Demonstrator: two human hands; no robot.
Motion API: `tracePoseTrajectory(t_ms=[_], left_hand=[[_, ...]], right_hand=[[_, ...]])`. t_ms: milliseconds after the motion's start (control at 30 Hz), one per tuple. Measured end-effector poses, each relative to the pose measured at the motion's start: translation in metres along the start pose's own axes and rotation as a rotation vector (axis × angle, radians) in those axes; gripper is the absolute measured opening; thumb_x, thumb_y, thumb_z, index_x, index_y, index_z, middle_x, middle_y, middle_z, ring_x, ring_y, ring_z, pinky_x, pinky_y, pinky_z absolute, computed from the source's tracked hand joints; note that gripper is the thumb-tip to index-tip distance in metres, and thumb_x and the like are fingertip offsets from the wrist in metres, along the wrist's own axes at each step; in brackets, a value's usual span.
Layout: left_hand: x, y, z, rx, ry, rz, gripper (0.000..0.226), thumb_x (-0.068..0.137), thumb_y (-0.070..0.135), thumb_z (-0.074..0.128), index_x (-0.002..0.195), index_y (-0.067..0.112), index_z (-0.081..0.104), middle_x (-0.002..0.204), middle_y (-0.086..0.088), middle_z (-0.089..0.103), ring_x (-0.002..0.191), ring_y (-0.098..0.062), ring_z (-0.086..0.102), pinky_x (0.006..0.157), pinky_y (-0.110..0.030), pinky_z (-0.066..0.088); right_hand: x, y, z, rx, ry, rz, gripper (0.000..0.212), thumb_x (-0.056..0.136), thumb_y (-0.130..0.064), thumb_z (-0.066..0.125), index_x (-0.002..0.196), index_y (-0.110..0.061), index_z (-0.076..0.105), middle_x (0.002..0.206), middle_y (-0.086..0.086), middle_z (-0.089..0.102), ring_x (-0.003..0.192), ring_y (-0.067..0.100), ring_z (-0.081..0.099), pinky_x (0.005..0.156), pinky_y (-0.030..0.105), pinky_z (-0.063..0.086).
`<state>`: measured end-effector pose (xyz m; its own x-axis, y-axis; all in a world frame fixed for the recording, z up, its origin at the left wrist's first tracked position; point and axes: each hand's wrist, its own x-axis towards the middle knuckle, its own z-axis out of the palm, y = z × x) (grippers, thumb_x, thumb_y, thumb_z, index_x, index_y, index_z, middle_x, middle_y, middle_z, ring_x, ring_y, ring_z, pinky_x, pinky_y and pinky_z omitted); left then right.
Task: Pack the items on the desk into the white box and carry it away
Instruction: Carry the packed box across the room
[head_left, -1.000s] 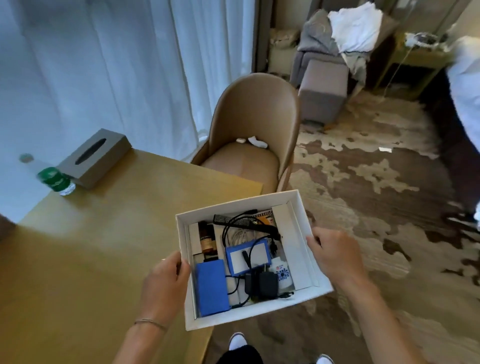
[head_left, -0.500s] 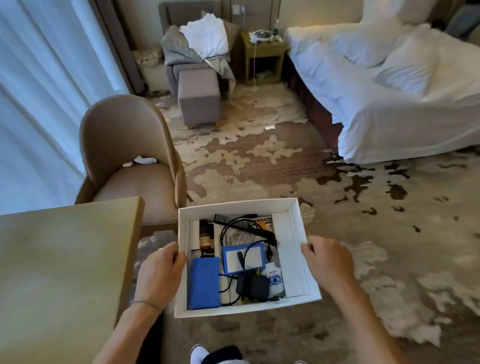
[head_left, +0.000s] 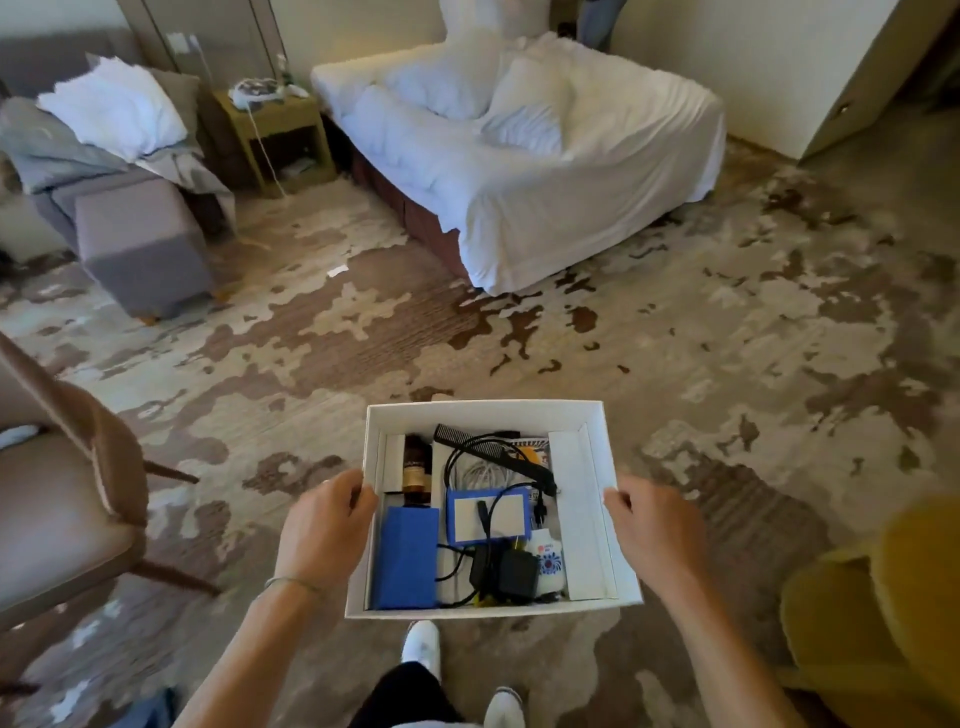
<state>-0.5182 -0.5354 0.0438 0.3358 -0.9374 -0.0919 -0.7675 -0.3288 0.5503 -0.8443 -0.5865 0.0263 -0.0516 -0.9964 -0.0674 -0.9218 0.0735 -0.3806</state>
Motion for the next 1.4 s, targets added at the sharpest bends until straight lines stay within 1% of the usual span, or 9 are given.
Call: tracePoseTrajectory(t_ms=[133, 300, 467, 600, 733, 833, 1033, 1267, 1400], left_hand=[[0.028, 0.058, 0.043, 0.010, -0.121, 0.115, 0.034, 0.099, 0.020, 0.051, 0.067, 0.008, 0.053, 0.054, -0.002, 0.049, 0.049, -0.016, 0.043, 0.049, -0.032, 0.037], [0.053, 0.138, 0.093, 0.001, -0.273, 0.260, 0.036, 0.100, 0.021, 0.050, 0.064, 0.016, 0.050, 0.056, 0.001, 0.050, 0.050, -0.014, 0.045, 0.051, -0.033, 0.041], [0.064, 0.212, 0.149, -0.007, -0.382, 0.361, 0.032, 0.101, 0.023, 0.050, 0.070, 0.015, 0.056, 0.060, -0.003, 0.056, 0.053, -0.014, 0.051, 0.051, -0.026, 0.042], [0.065, 0.271, 0.193, 0.012, -0.417, 0.450, 0.031, 0.101, 0.025, 0.049, 0.071, 0.019, 0.056, 0.061, -0.002, 0.058, 0.052, -0.011, 0.053, 0.050, -0.020, 0.038], [0.064, 0.325, 0.239, 0.024, -0.479, 0.503, 0.028, 0.100, 0.024, 0.049, 0.074, 0.019, 0.056, 0.063, -0.003, 0.061, 0.056, -0.019, 0.060, 0.052, -0.029, 0.051], [0.059, 0.360, 0.272, 0.032, -0.510, 0.540, 0.028, 0.101, 0.022, 0.049, 0.073, 0.020, 0.055, 0.062, -0.001, 0.059, 0.057, -0.017, 0.060, 0.054, -0.030, 0.051], [0.046, 0.421, 0.340, 0.044, -0.620, 0.608, 0.026, 0.100, 0.022, 0.050, 0.075, 0.022, 0.056, 0.062, 0.000, 0.062, 0.057, -0.016, 0.062, 0.053, -0.031, 0.053], [0.013, 0.487, 0.411, 0.115, -0.689, 0.674, 0.025, 0.101, 0.022, 0.048, 0.077, 0.017, 0.055, 0.068, -0.006, 0.061, 0.063, -0.023, 0.062, 0.064, -0.044, 0.058], [-0.013, 0.528, 0.455, 0.164, -0.700, 0.741, 0.025, 0.101, 0.019, 0.048, 0.077, 0.013, 0.054, 0.067, -0.007, 0.058, 0.062, -0.023, 0.059, 0.064, -0.044, 0.055]], right_hand=[[-0.001, 0.064, -0.015, 0.058, 0.074, 0.157, 0.040, 0.099, -0.025, 0.058, 0.060, -0.015, 0.054, 0.050, -0.003, 0.048, 0.044, 0.012, 0.039, 0.047, 0.029, 0.030], [0.001, 0.134, -0.041, 0.054, 0.170, 0.350, 0.042, 0.098, -0.032, 0.062, 0.059, -0.025, 0.050, 0.053, -0.008, 0.054, 0.048, 0.014, 0.055, 0.050, 0.031, 0.050], [-0.002, 0.194, -0.075, 0.051, 0.243, 0.498, 0.037, 0.099, -0.033, 0.061, 0.063, -0.027, 0.055, 0.054, -0.009, 0.054, 0.048, 0.007, 0.051, 0.046, 0.021, 0.039], [-0.004, 0.241, -0.097, 0.043, 0.255, 0.610, 0.041, 0.100, -0.036, 0.058, 0.061, -0.032, 0.045, 0.055, -0.012, 0.049, 0.050, 0.004, 0.048, 0.049, 0.019, 0.031], [-0.006, 0.291, -0.111, 0.050, 0.272, 0.680, 0.042, 0.102, -0.033, 0.056, 0.061, -0.029, 0.046, 0.055, -0.008, 0.048, 0.051, 0.007, 0.046, 0.049, 0.022, 0.030], [-0.009, 0.326, -0.120, 0.086, 0.288, 0.739, 0.040, 0.102, -0.032, 0.054, 0.063, -0.025, 0.051, 0.057, -0.004, 0.053, 0.053, 0.012, 0.050, 0.052, 0.025, 0.037], [-0.014, 0.399, -0.136, 0.115, 0.298, 0.856, 0.042, 0.103, -0.033, 0.053, 0.062, -0.030, 0.045, 0.057, -0.008, 0.050, 0.052, 0.005, 0.044, 0.050, 0.022, 0.026], [-0.028, 0.489, -0.155, 0.060, 0.305, 0.954, 0.036, 0.103, -0.031, 0.050, 0.075, -0.015, 0.065, 0.066, 0.002, 0.061, 0.057, 0.012, 0.050, 0.052, 0.026, 0.033], [-0.036, 0.551, -0.159, 0.075, 0.276, 0.975, 0.035, 0.103, -0.030, 0.052, 0.071, -0.019, 0.058, 0.060, -0.006, 0.050, 0.054, 0.007, 0.044, 0.049, 0.023, 0.028]])
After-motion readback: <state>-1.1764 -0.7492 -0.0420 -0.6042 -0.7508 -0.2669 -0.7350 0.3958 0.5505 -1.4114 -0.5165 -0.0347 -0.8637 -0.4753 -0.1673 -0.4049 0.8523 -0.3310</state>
